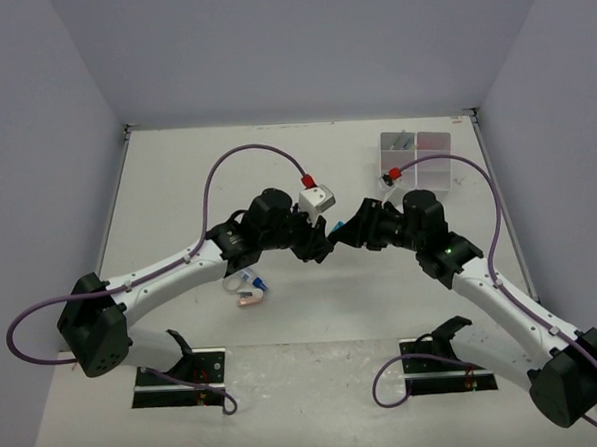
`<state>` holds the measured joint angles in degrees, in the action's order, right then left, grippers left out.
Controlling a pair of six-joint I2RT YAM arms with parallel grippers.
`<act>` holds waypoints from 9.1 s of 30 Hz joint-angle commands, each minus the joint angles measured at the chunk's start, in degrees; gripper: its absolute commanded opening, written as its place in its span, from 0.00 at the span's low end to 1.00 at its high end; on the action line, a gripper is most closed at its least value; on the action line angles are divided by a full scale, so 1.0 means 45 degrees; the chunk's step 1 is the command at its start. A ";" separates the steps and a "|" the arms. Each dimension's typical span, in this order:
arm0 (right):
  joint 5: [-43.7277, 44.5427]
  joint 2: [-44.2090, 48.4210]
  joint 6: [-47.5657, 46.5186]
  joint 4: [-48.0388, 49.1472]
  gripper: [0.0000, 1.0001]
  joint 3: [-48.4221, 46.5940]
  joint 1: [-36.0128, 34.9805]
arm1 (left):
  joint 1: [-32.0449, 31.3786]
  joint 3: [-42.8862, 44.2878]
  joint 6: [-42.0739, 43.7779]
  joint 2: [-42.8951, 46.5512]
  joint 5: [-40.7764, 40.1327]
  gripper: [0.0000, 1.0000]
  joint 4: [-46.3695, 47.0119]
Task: Sort the stationery into containers
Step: Pick up the pen from the center of the board, then place the pen in the storage box, then pick up the pen from the center of the board, then place the pen in the storage box.
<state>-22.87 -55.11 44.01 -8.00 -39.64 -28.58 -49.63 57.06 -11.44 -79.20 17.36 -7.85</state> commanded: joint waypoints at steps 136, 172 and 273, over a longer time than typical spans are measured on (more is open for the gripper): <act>0.1937 -0.1656 -0.0255 0.7678 0.80 0.2360 -0.1531 | 0.3236 -0.0993 -1.3837 -0.0125 -0.3983 0.00 0.0309; 0.3759 -0.1177 -0.3136 -0.0671 0.00 -0.1406 -0.2337 | 0.2136 -0.0395 -1.0037 0.1431 -0.2523 1.00 0.0624; 1.4228 -0.1764 0.0035 -0.0819 0.00 -0.5184 0.3519 | 0.1399 -0.2062 -0.6537 0.7167 -0.8504 1.00 -0.3699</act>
<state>12.47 -55.51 43.68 -7.42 -54.37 -15.37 -43.41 47.39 -48.50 -53.03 -10.59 -10.08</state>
